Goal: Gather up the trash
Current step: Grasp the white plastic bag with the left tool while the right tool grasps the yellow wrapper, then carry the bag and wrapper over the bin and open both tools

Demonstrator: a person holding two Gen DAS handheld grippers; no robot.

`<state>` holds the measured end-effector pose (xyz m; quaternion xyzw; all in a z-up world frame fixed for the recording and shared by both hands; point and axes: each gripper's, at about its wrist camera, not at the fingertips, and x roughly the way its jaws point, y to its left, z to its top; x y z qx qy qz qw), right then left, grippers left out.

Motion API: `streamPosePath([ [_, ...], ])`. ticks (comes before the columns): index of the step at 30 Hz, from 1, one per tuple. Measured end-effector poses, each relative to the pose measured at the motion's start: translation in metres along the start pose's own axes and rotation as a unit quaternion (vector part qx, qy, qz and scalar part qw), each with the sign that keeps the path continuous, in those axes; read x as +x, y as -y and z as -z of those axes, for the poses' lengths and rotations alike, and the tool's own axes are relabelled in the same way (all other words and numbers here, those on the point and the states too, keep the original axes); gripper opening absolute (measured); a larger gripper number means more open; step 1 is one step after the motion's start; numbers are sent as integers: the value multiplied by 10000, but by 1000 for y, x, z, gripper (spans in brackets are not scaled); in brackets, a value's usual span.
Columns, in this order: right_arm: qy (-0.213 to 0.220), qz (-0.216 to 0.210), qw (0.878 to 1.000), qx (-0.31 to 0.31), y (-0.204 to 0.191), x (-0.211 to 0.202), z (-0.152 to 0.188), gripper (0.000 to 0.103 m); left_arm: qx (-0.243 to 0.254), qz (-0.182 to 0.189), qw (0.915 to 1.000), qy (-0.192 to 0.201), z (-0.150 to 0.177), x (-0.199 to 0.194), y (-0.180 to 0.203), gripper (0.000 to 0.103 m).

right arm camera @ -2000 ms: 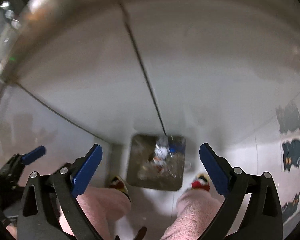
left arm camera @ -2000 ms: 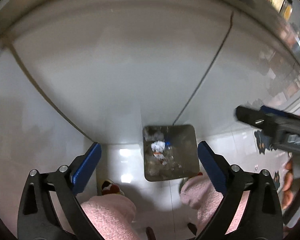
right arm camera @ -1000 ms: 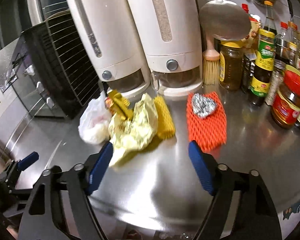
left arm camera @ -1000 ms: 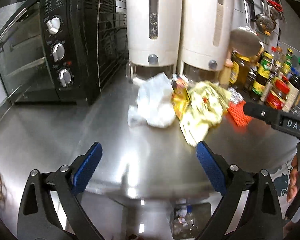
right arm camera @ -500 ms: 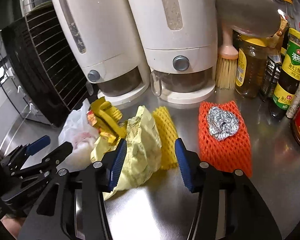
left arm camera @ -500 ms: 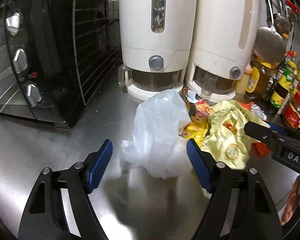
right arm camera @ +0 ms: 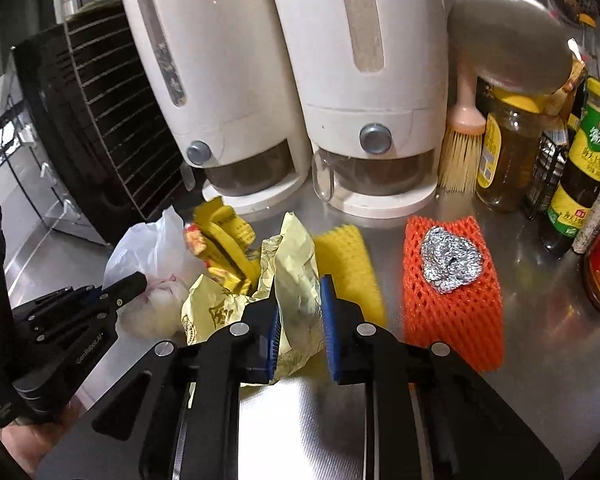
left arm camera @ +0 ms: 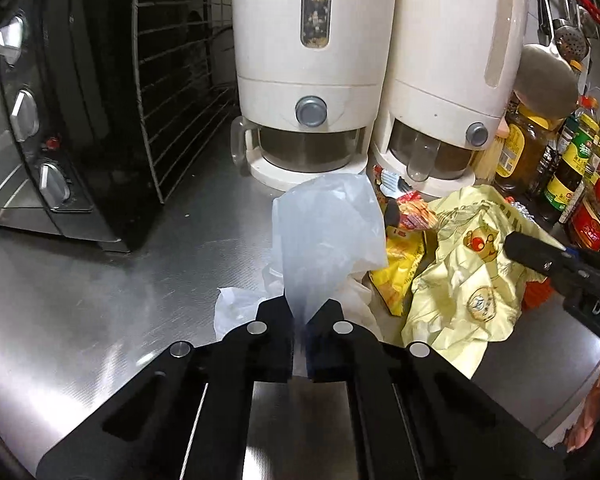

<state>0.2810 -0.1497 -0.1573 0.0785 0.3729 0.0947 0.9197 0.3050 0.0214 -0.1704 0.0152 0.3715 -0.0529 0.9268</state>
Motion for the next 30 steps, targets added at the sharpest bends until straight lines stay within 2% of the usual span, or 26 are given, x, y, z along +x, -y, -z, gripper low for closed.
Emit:
streamPosePath([
  [9, 144, -129, 9998, -88, -10, -54, 12, 19, -98, -108, 9995, 271, 17, -69, -3, 1],
  [13, 203, -183, 9996, -91, -12, -85, 27, 19, -109, -86, 9993, 348, 35, -107, 1, 1],
  [20, 161, -110, 9997, -150, -5, -132, 75, 19, -29, 56, 9996, 277, 81, -147, 21, 1],
  [30, -96, 6, 9999, -57, 24, -157, 162, 19, 109, 356, 9993, 4, 168, -162, 54, 1],
])
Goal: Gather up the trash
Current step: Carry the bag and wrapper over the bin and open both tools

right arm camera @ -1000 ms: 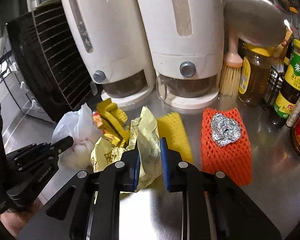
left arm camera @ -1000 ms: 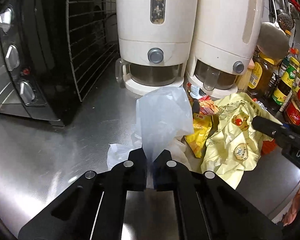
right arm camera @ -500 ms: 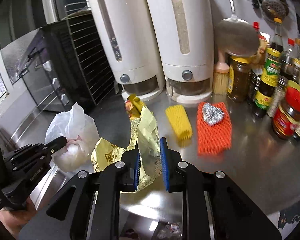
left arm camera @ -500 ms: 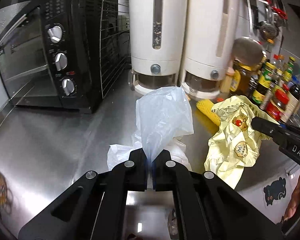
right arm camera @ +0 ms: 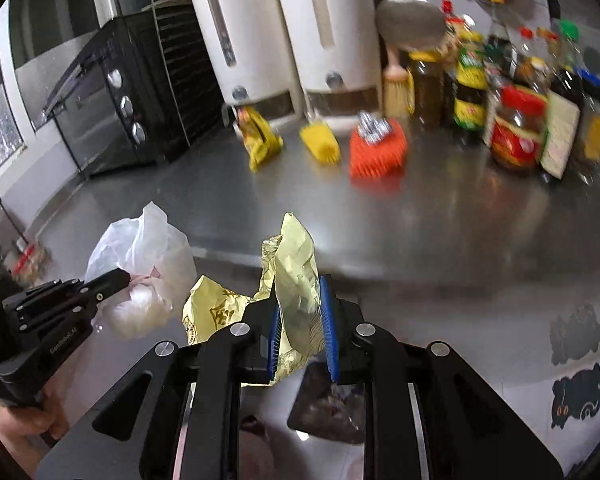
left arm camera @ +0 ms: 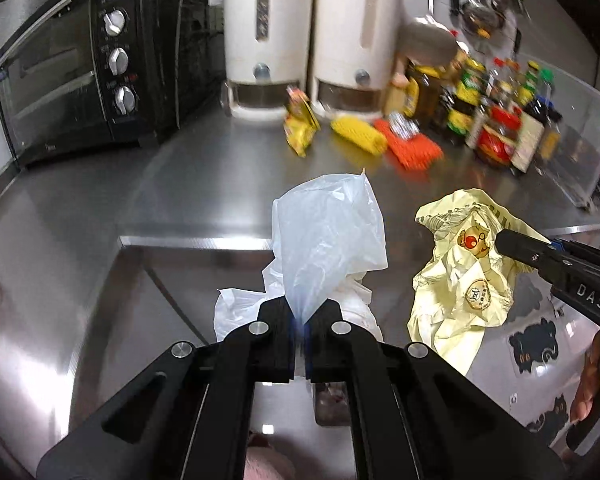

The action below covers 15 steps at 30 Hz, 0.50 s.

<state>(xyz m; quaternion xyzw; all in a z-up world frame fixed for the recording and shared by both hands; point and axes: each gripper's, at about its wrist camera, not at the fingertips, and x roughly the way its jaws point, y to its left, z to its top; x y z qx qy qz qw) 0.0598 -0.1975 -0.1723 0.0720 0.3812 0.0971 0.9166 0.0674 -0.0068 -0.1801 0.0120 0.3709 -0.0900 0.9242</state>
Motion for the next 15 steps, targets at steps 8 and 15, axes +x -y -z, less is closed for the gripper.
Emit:
streamPosePath([
  [8, -424, 261, 9987, 135, 28, 18, 68, 19, 125, 219, 9983, -527, 70, 24, 25, 1],
  [15, -977, 457, 9938, 256, 46, 62, 120, 19, 94, 395, 9930, -1106, 118, 73, 34, 1],
])
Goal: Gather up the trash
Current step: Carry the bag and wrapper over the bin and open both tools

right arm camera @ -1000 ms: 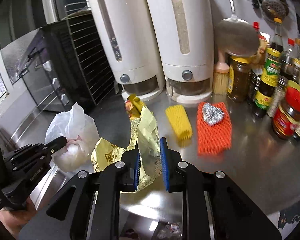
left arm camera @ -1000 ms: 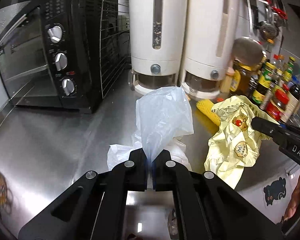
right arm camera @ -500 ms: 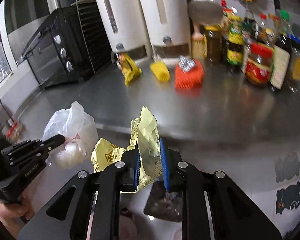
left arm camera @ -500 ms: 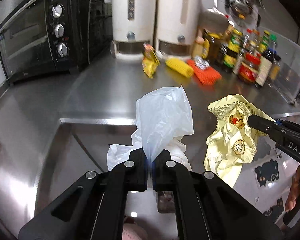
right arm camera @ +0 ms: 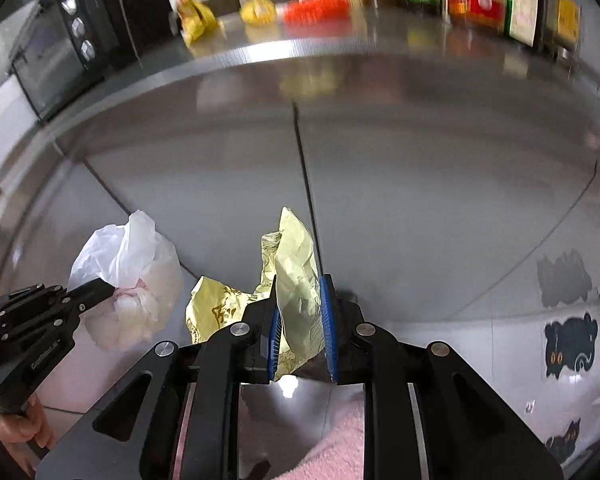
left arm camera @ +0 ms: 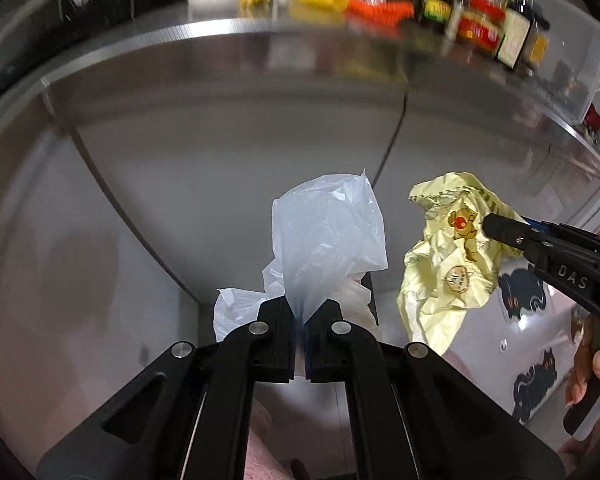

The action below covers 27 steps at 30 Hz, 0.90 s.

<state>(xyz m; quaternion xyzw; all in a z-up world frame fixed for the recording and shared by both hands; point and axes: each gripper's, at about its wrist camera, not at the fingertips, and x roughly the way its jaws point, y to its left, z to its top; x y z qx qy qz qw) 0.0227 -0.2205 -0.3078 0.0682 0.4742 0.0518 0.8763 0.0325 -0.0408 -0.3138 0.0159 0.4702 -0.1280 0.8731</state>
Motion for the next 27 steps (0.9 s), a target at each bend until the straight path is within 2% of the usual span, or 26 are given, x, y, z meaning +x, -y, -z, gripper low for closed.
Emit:
streamPosePath([
  [9, -429, 226, 9986, 211, 19, 80, 30, 19, 85, 110, 9983, -561, 25, 81, 2, 1],
  [16, -875, 326, 9947, 423, 32, 136, 41, 19, 100, 273, 9951, -946, 40, 147, 4, 1],
  [27, -1614, 466, 9840, 597, 43, 219, 51, 20, 59, 363, 9875, -1535, 50, 219, -4, 2],
])
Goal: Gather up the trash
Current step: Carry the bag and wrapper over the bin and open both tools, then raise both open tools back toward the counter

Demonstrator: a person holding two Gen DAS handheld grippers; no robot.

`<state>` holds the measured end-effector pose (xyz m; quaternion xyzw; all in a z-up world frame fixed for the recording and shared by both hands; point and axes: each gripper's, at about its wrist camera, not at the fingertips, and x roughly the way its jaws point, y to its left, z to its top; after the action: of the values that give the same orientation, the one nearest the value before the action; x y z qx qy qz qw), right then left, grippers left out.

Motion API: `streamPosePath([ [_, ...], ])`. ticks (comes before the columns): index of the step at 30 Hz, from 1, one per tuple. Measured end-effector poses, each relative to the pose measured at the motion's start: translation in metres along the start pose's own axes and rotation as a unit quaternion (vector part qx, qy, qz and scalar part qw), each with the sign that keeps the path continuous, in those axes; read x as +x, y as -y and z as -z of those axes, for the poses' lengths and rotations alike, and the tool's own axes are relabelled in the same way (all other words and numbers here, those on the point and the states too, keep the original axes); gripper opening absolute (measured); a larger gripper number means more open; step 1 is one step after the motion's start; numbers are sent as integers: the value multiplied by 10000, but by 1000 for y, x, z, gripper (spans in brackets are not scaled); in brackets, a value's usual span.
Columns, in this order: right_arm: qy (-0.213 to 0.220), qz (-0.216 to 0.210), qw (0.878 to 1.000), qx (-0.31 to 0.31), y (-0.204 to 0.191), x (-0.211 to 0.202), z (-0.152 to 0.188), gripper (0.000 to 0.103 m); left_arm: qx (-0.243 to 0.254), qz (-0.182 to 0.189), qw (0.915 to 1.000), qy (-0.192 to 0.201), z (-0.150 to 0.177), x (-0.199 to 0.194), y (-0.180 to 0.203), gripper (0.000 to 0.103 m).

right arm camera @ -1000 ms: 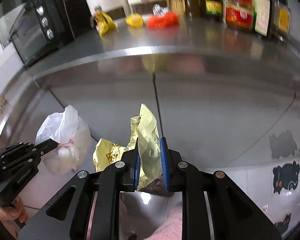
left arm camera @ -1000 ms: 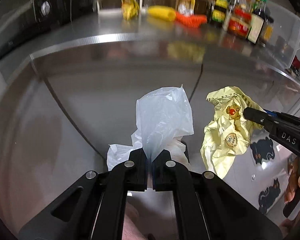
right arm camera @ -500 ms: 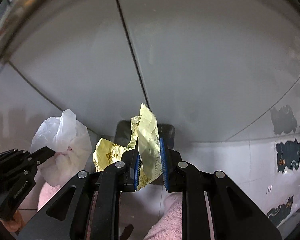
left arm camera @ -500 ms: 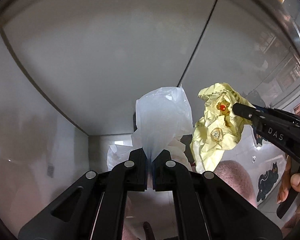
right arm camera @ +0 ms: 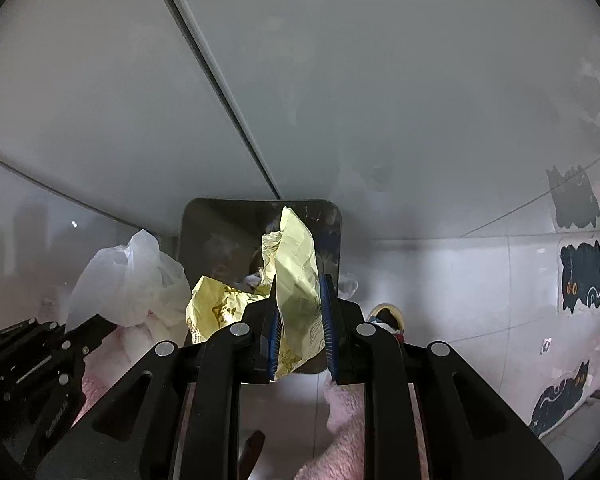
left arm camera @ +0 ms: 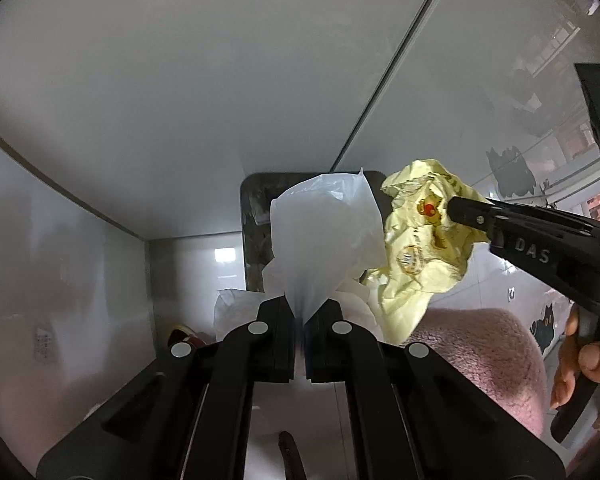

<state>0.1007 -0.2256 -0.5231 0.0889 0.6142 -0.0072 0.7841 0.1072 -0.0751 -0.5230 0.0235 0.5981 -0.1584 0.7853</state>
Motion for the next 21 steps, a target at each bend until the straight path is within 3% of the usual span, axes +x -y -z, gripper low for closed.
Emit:
streamPosePath([
  [6, -124, 26, 9999, 84, -2, 18, -13, 23, 54, -33, 9999, -135, -8, 16, 3, 8],
  [8, -134, -4, 9998, 128, -2, 17, -13, 33, 45, -43, 9999, -136, -4, 18, 2, 18],
  [9, -130, -49, 9998, 156, -2, 16, -14, 47, 39, -59, 9999, -122, -4, 17, 3, 24],
  [10, -104, -81, 9998, 154, -2, 14, -15, 53, 37, -73, 9999, -102, -4, 15, 3, 29],
  [14, 18, -99, 9999, 131, -7, 4, -19, 56, -3, -169, 9998, 59, -7, 3, 2, 48],
  [19, 376, -84, 9993, 23, -12, -33, -23, 90, -122, -284, 9987, 395, -7, -32, -4, 77],
  [21, 557, -53, 9984, -46, -15, -53, -23, 95, -182, -330, 9976, 587, -7, -51, -4, 85],
])
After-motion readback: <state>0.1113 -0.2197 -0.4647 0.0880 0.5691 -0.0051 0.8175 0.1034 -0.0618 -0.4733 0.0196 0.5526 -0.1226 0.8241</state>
